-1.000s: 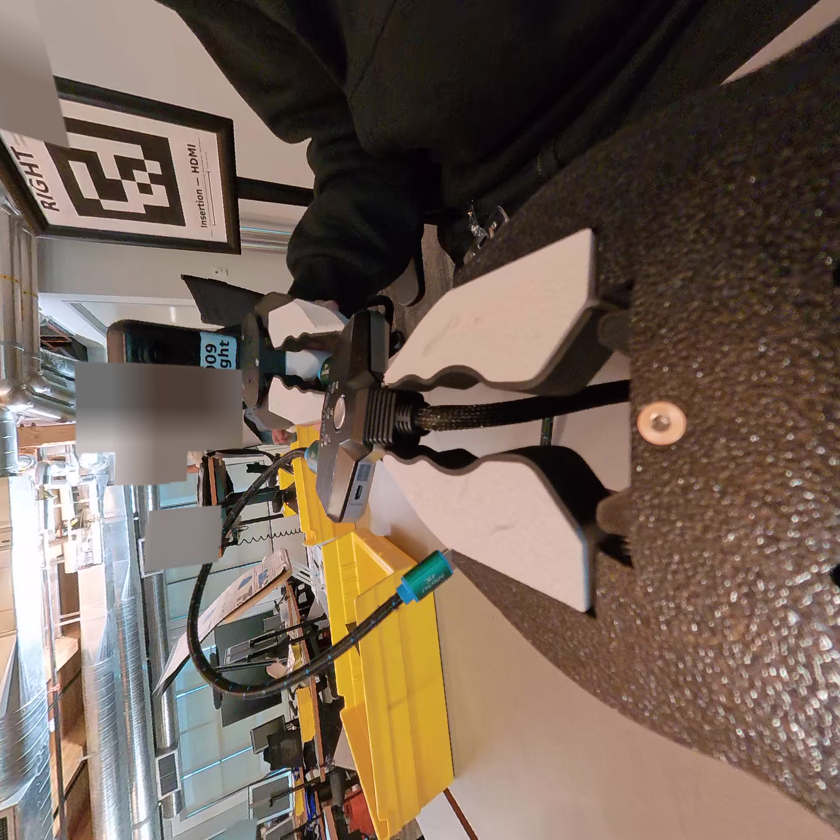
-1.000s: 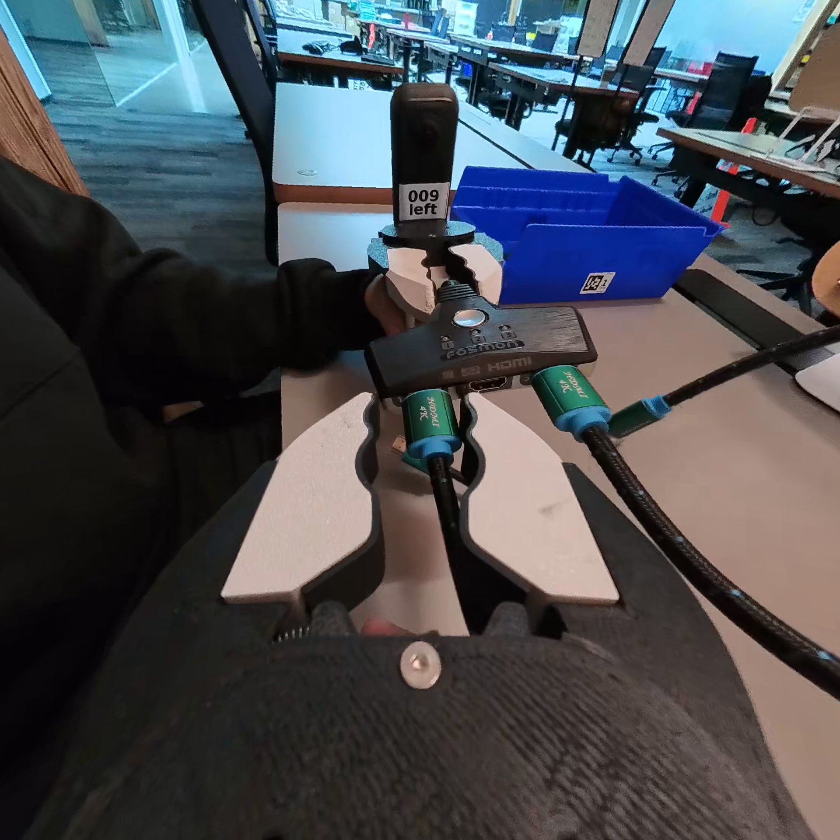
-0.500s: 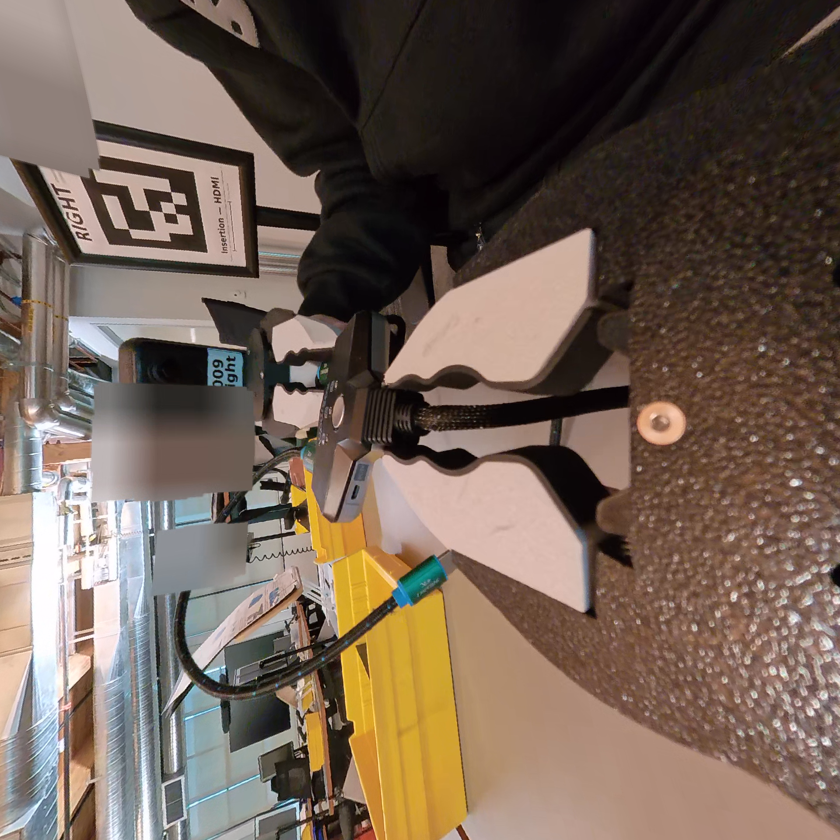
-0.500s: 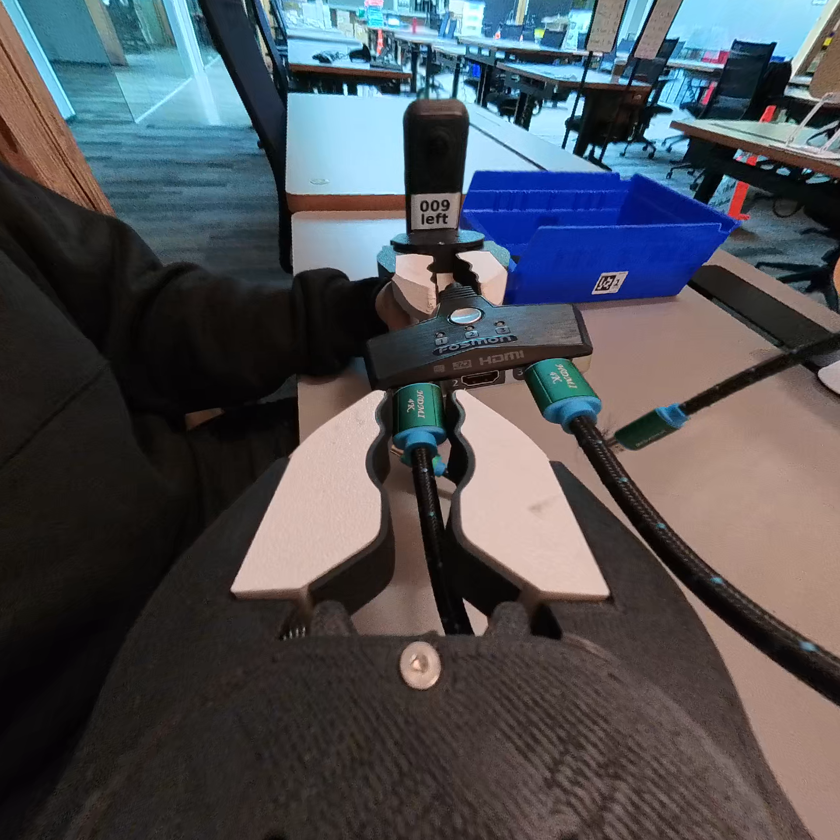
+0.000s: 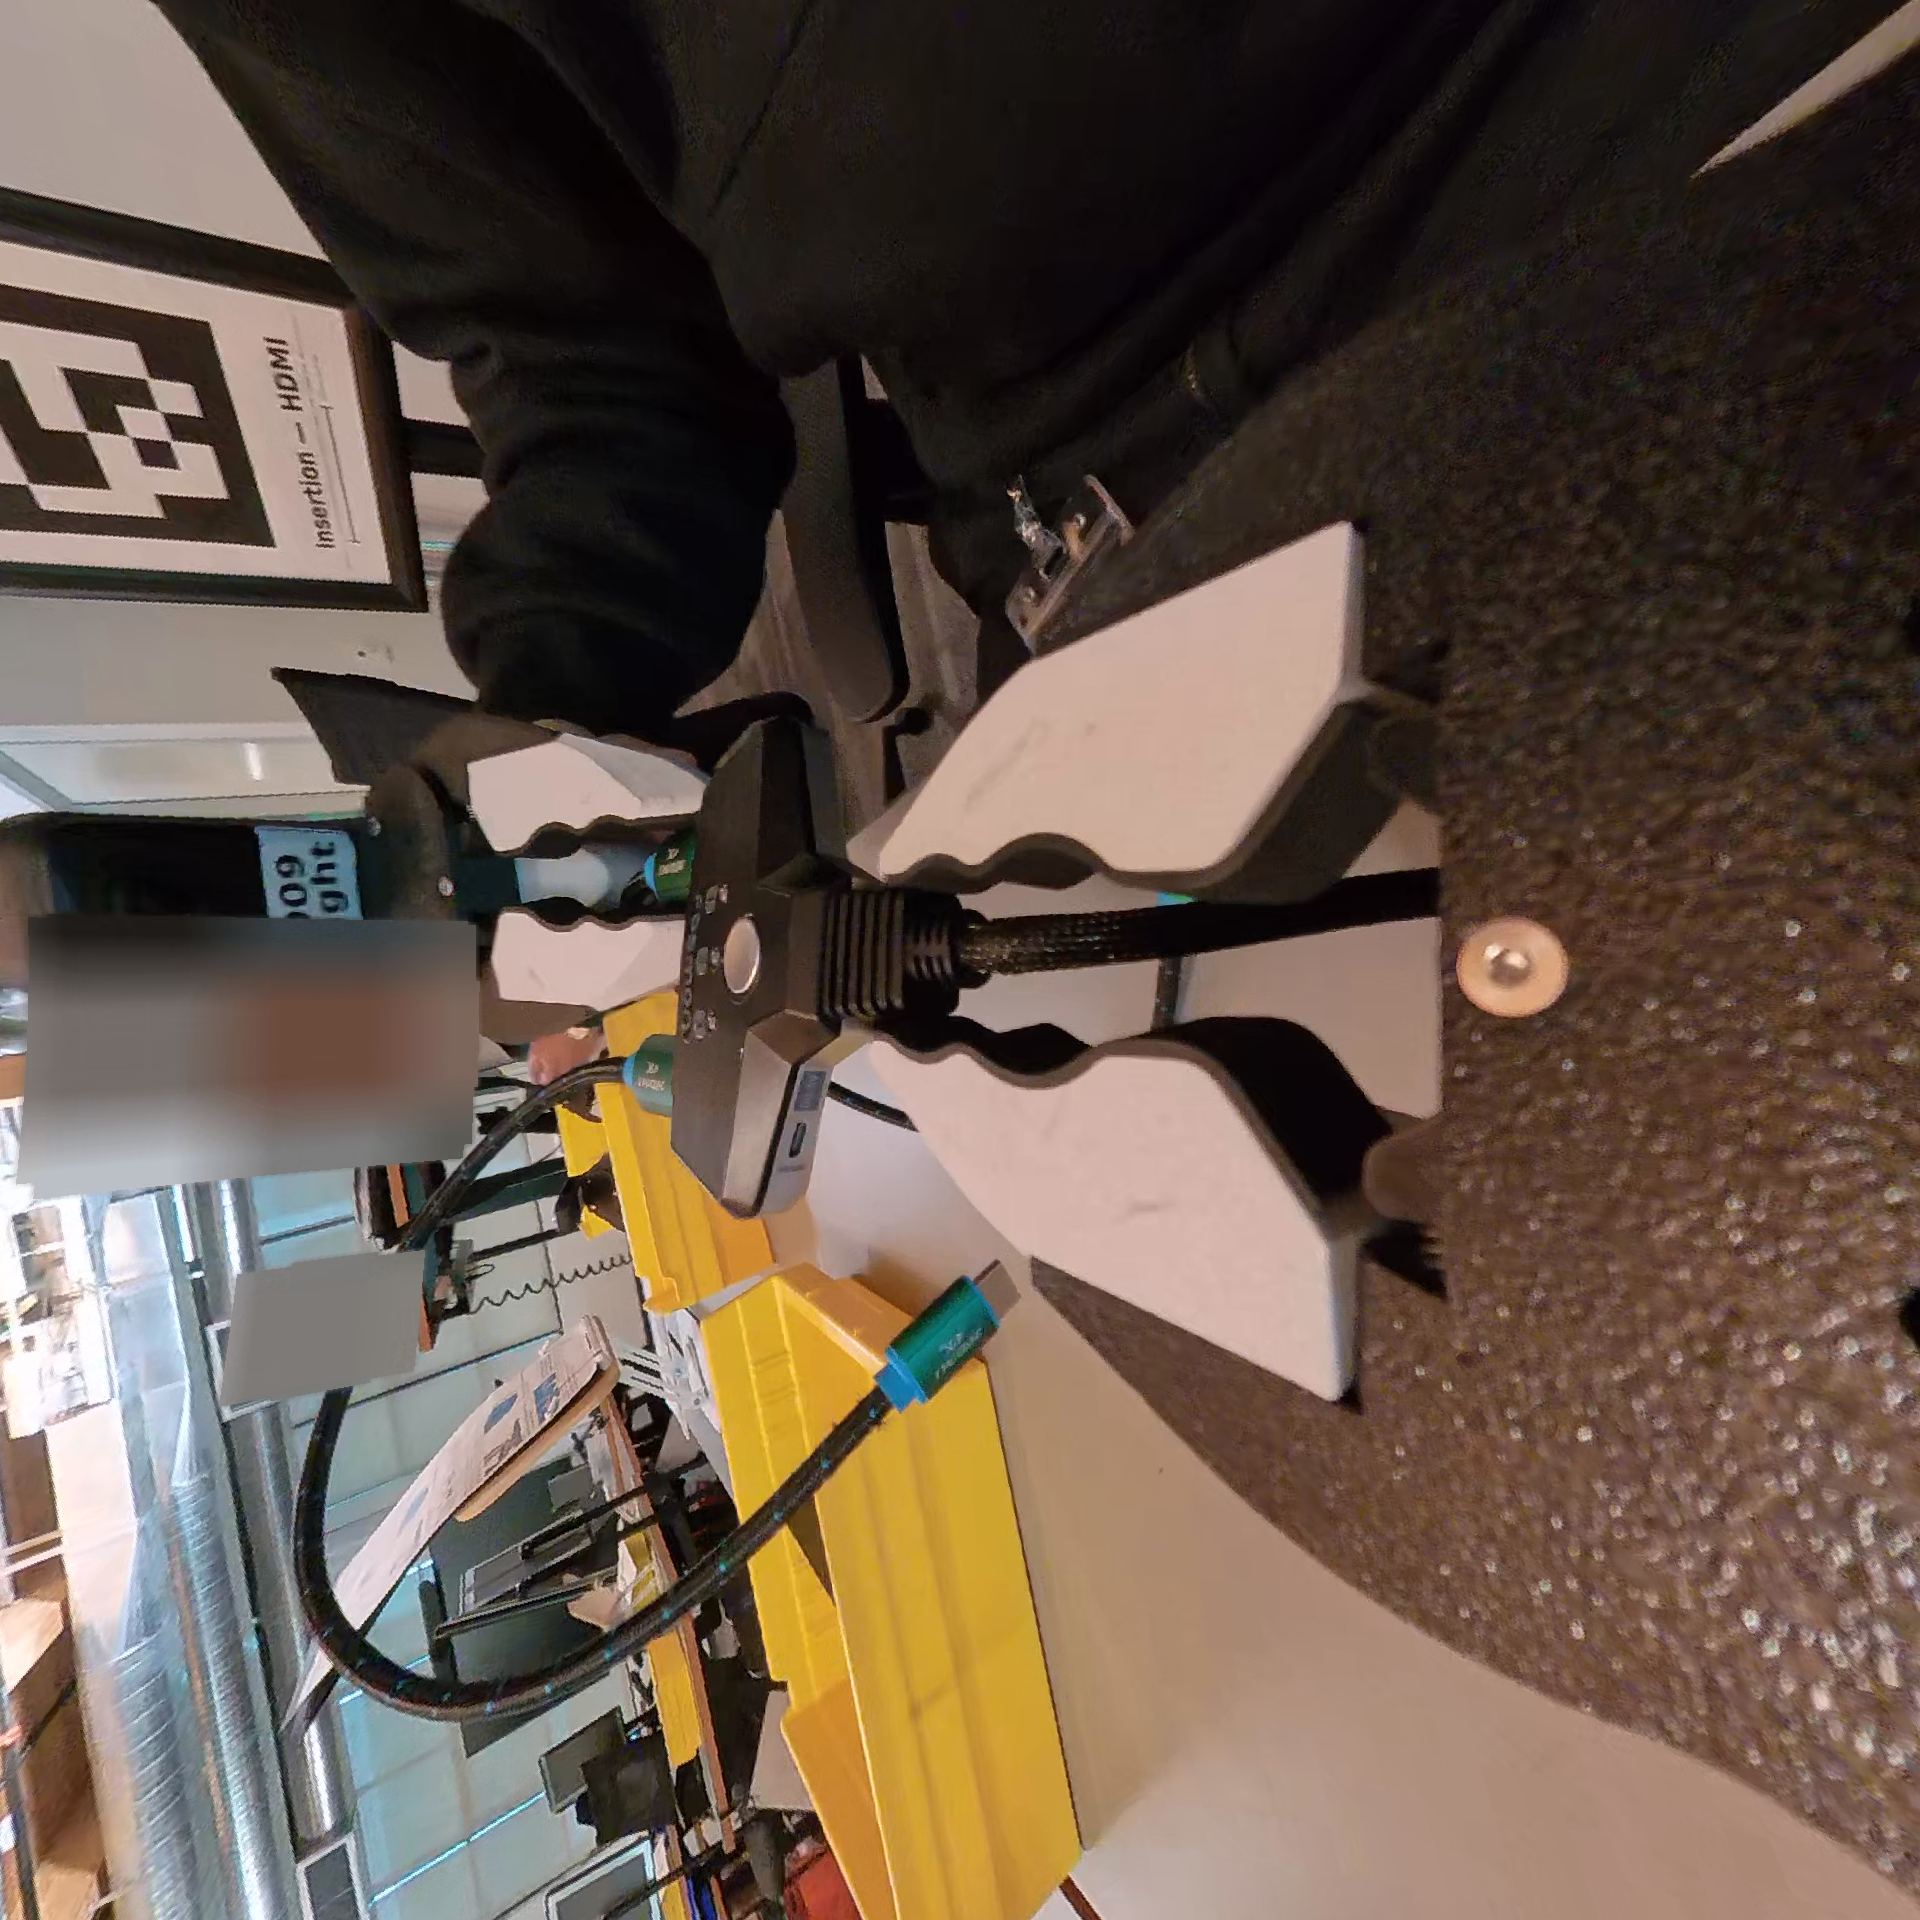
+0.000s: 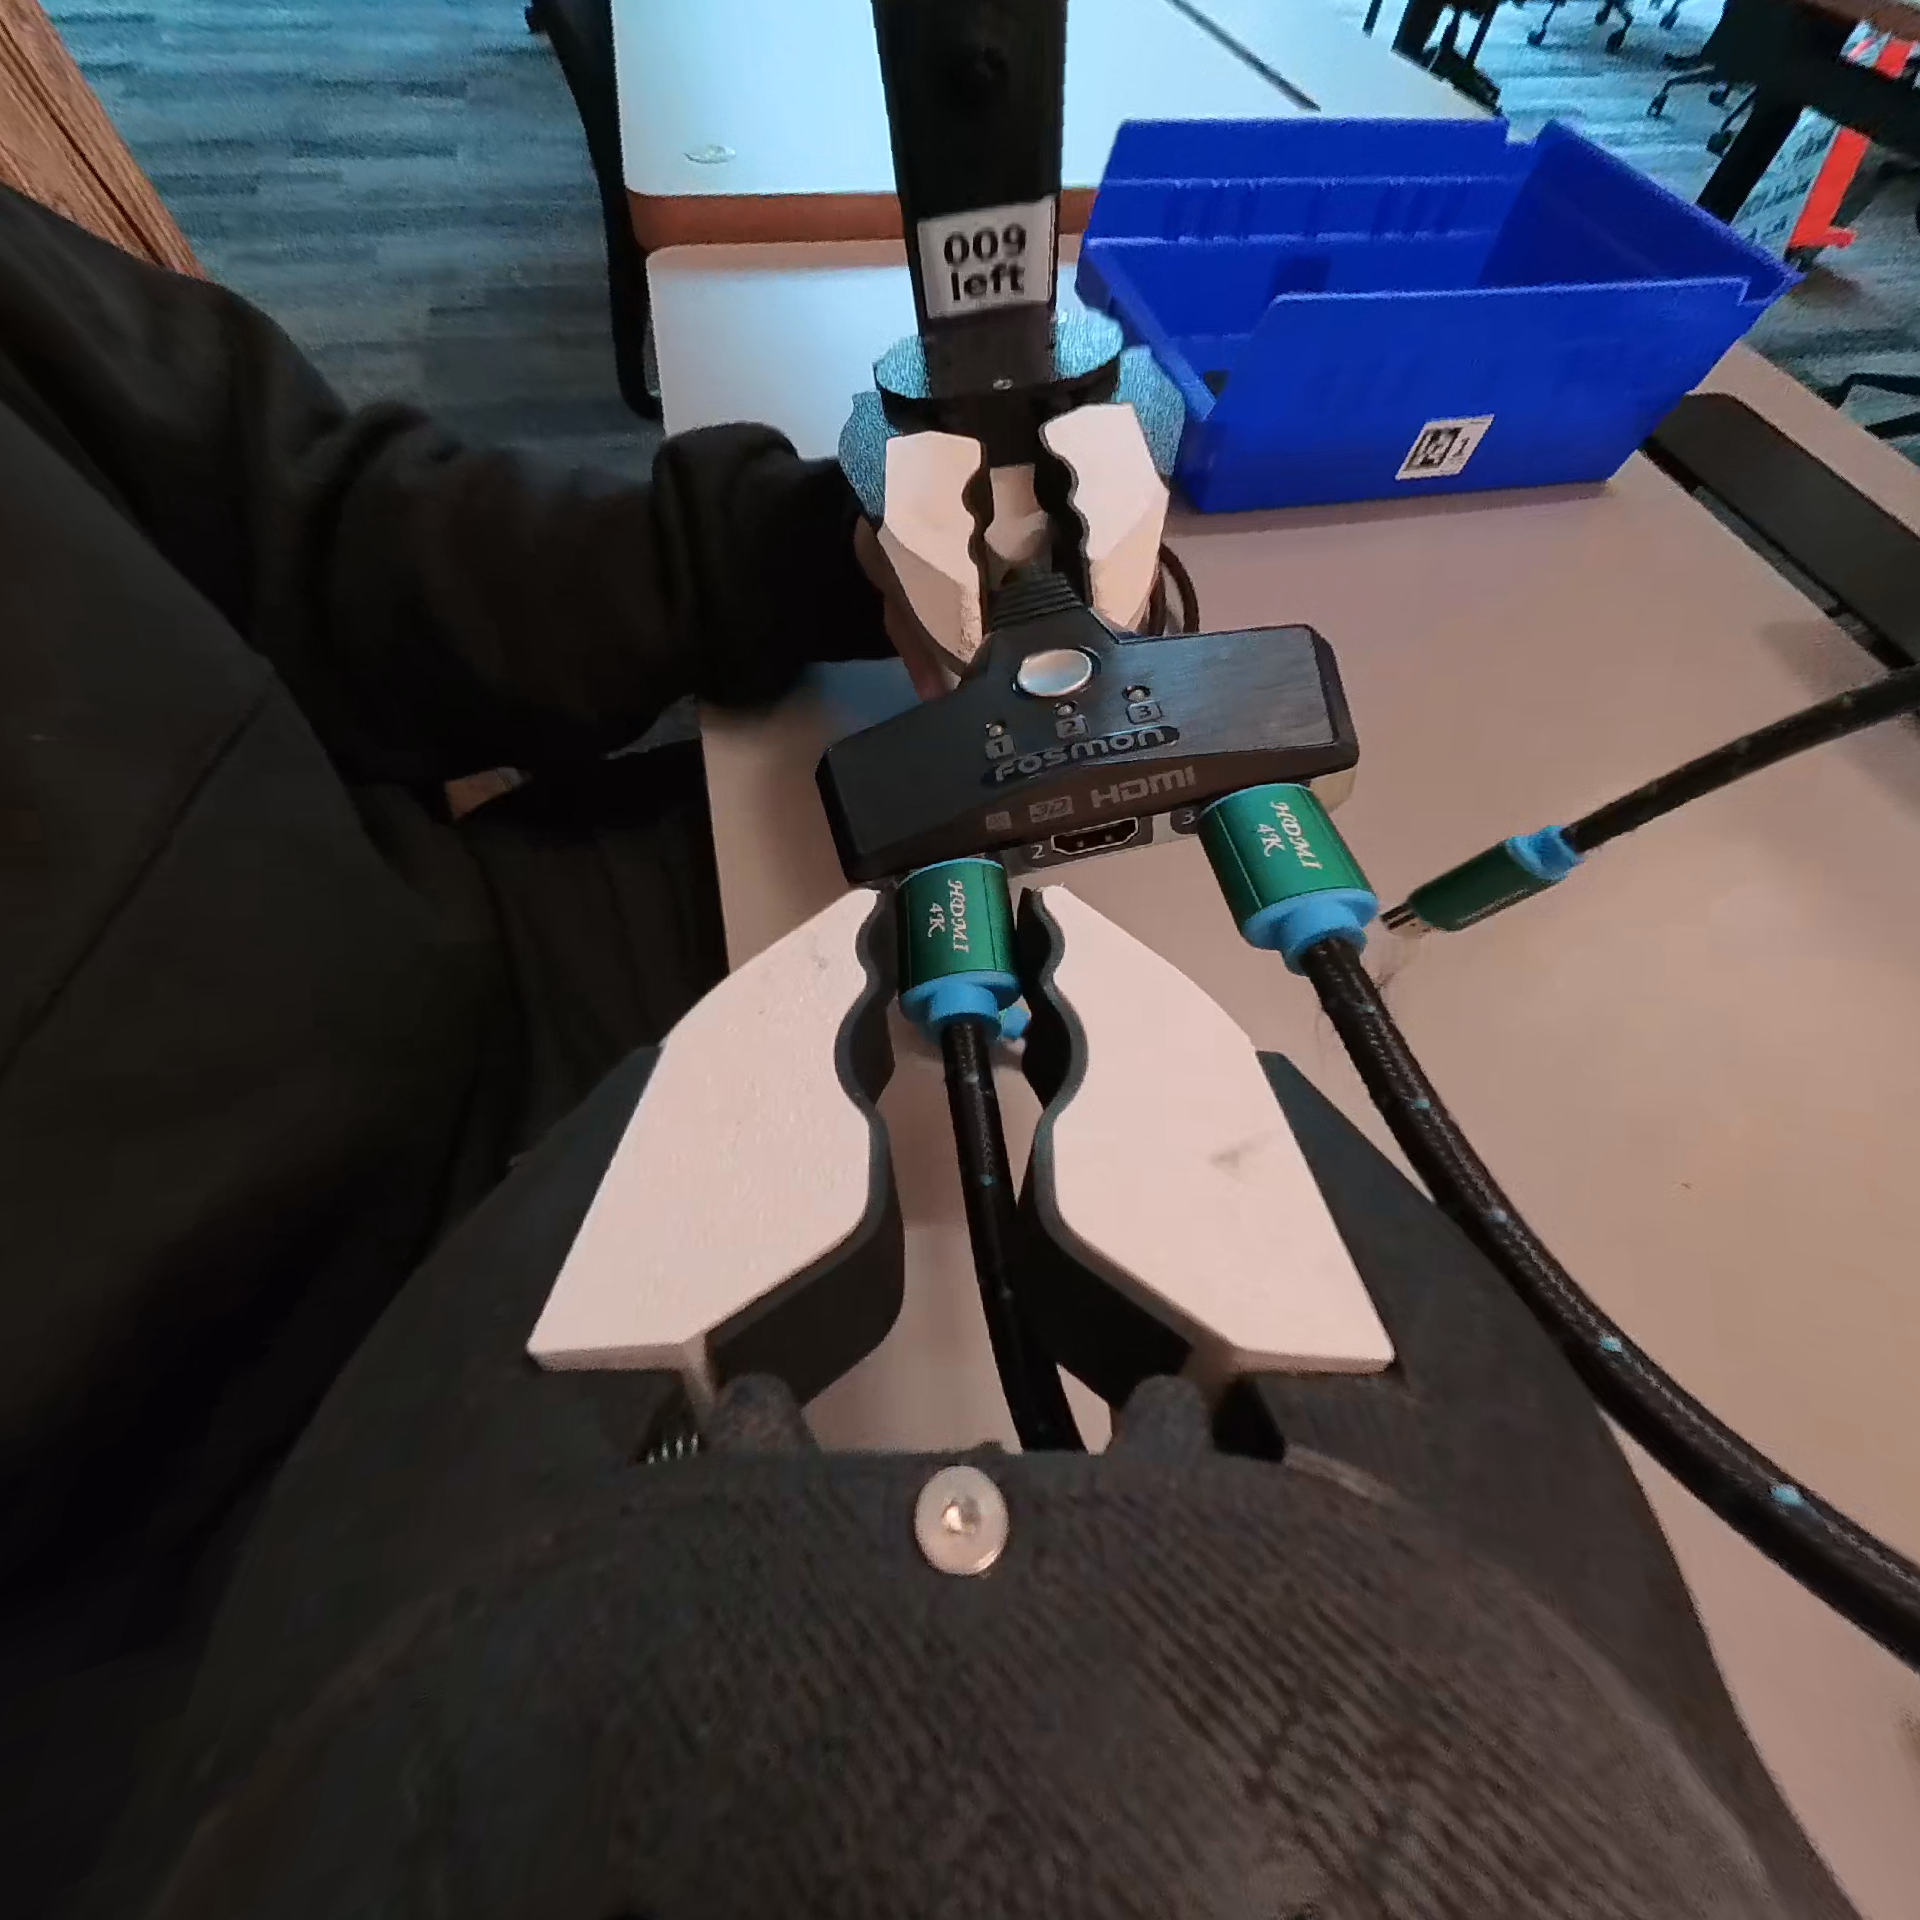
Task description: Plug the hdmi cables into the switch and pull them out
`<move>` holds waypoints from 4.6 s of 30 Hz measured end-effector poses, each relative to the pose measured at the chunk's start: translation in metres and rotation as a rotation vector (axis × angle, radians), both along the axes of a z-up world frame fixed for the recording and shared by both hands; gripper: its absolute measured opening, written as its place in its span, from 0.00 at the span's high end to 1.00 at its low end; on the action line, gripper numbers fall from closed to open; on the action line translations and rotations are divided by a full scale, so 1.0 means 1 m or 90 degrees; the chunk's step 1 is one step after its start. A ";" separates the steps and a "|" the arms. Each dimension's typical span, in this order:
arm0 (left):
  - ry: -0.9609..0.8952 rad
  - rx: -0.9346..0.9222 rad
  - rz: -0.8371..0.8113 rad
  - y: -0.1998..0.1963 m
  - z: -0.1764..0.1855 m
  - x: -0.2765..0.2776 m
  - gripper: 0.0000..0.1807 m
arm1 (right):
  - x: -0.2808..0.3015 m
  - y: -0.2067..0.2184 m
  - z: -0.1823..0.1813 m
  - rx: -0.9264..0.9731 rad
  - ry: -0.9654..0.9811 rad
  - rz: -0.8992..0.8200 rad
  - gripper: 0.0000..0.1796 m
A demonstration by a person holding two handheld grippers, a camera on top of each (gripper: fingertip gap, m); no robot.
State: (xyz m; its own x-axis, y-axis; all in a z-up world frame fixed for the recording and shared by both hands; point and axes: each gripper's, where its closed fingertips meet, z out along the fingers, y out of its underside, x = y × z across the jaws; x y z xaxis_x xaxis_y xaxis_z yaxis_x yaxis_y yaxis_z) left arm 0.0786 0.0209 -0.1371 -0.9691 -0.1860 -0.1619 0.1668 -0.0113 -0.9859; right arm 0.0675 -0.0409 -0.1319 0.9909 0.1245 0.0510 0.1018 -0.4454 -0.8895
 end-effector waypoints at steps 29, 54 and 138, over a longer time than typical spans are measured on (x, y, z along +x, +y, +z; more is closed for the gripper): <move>-0.001 -0.003 0.024 -0.006 0.013 0.002 0.87 | 0.005 -0.010 0.019 -0.101 0.019 0.008 0.87; 0.017 -0.126 0.001 0.029 0.029 0.003 0.88 | -0.001 0.033 0.044 0.126 0.075 0.000 0.88; 0.030 -0.130 0.036 -0.006 0.039 0.002 0.87 | 0.000 -0.008 0.029 0.086 0.054 0.038 0.88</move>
State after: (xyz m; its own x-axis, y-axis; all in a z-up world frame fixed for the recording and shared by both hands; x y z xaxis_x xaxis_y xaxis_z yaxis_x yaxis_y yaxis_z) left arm 0.0811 0.0150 -0.0980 -0.9618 -0.2648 -0.0693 0.1261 -0.2042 -0.9708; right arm 0.0679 -0.0485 -0.1028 0.9834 0.1809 -0.0121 0.0466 -0.3164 -0.9475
